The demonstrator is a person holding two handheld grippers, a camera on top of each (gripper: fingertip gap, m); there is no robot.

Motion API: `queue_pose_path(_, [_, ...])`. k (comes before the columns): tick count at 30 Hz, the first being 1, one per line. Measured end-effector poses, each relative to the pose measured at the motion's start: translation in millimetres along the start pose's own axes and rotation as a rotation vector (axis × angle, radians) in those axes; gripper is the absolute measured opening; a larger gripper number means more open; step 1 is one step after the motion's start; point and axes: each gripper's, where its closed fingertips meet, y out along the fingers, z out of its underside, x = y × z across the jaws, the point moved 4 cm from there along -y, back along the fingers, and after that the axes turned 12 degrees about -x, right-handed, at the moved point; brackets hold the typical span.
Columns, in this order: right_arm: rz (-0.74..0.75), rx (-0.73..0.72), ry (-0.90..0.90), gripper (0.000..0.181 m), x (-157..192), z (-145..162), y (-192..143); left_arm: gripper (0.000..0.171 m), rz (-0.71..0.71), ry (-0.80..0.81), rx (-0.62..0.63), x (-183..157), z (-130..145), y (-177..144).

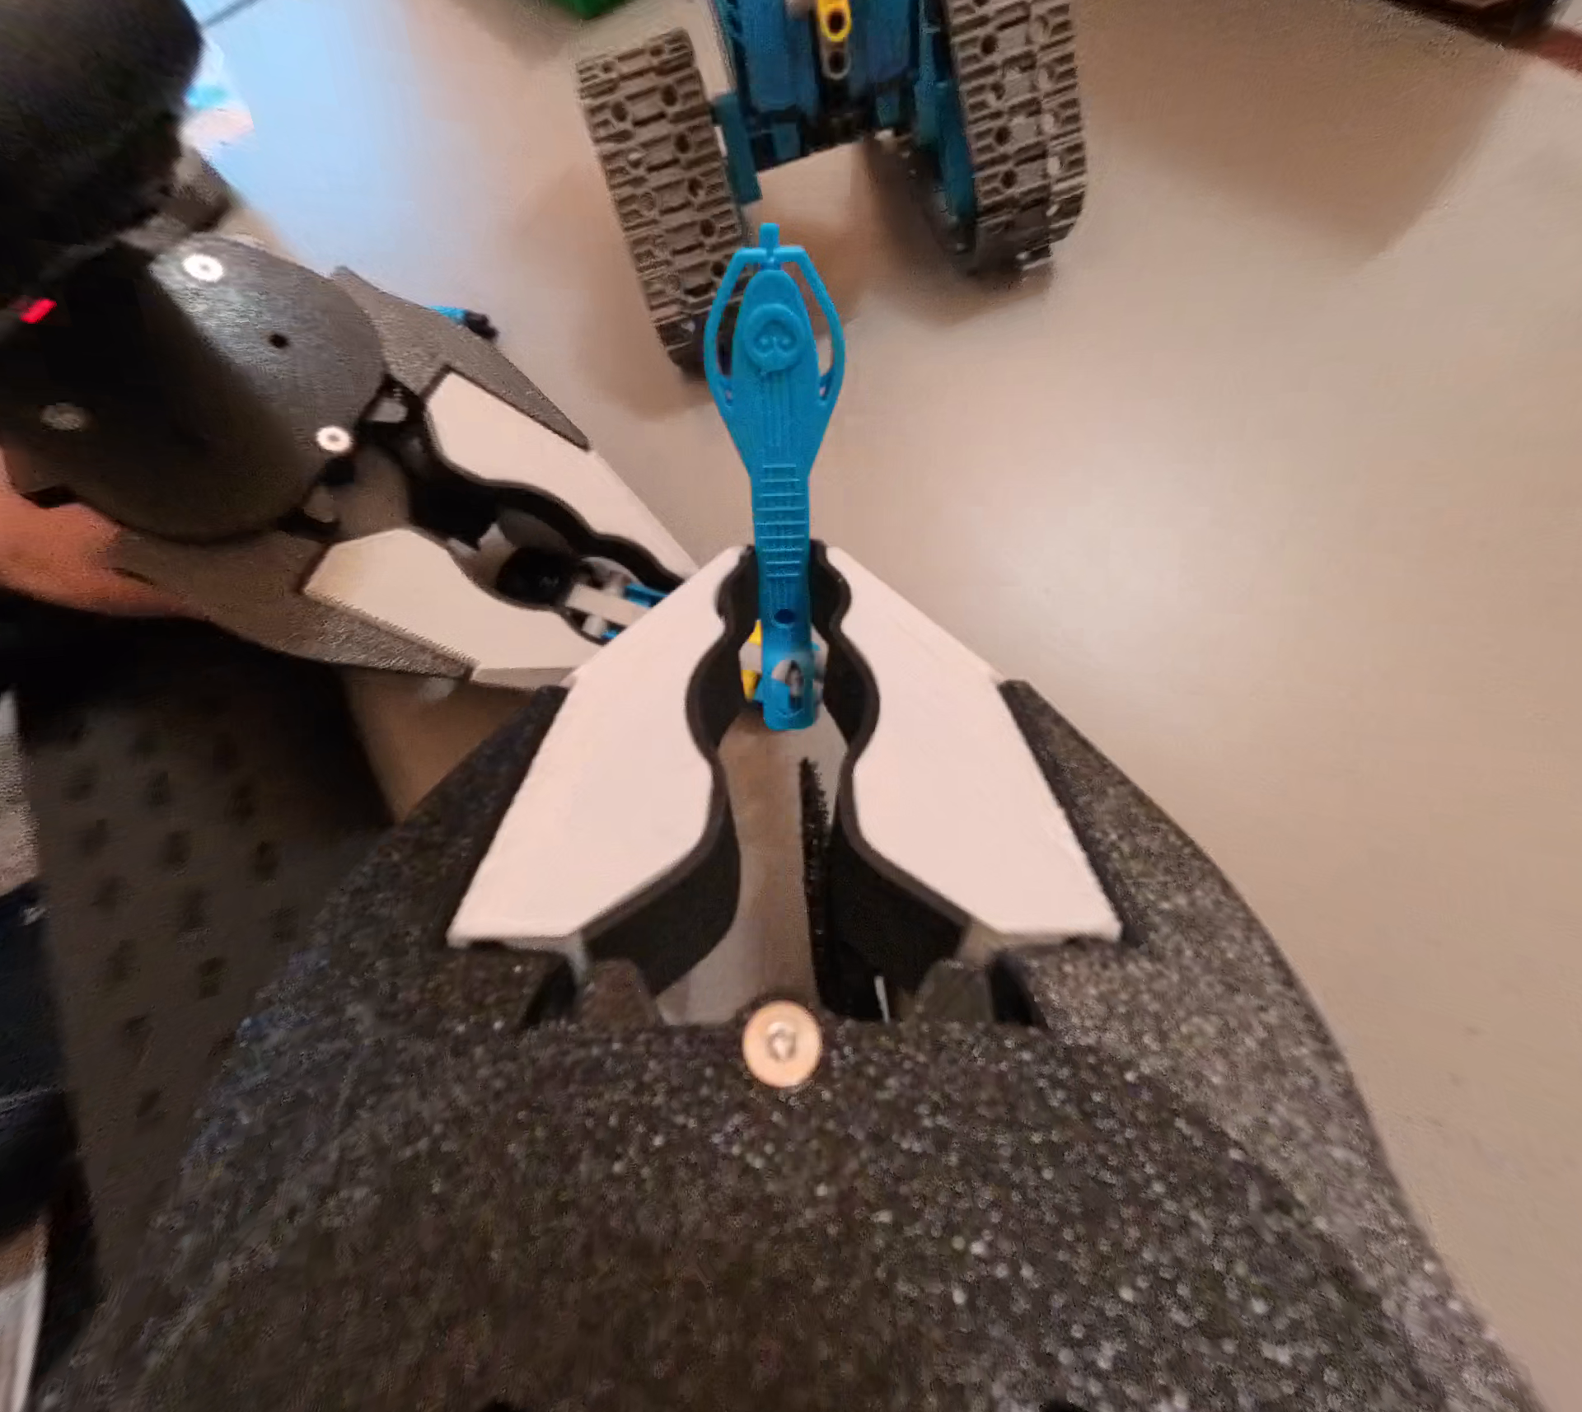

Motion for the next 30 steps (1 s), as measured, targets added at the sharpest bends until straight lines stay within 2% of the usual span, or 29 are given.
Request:
queue_pose_path(2, [0.029,0.036,-0.021,0.01,-10,14,1,0.024,0.005,0.007,0.001,-1,0,0])
queue_pose_path(4, [-0.024,0.001,0.034,0.01,-11,19,1,0.024,0.009,0.004,0.001,-1,0,0])
queue_pose_path(9, [-0.286,-0.218,0.313,0.01,-1,-2,-7,0.025,0.0,0.052,0.006,-4,1,1])
queue_pose_path(13, [-0.339,-0.252,0.43,0.01,2,-2,-4,0.03,-0.007,0.074,0.004,-5,1,0])
queue_pose_path(14, [-0.34,-0.256,0.438,0.01,2,-2,-3,0.042,-0.01,0.085,-0.007,-6,0,-1])
queue_pose_path(17, [-0.376,-0.268,0.449,0.01,10,-4,-1,0.044,0.007,0.129,-0.161,-15,-18,-10])
queue_pose_path(22, [-0.386,-0.306,0.322,0.011,28,-10,0,0.036,0.037,0.029,-0.333,-16,-42,-22])
queue_pose_path(24, [-0.381,-0.349,0.28,0.011,30,-15,-2,0.025,0.055,0.011,-0.355,-16,-44,-25])
queue_pose_path(26, [-0.339,-0.38,0.262,0.011,22,-19,-7,0.009,0.004,0.031,-0.375,-11,-45,-28])
queue_pose_path(30, [-0.349,-0.339,0.364,0.014,14,-14,-7,0.001,-0.099,0.092,-0.364,-1,-44,-29])
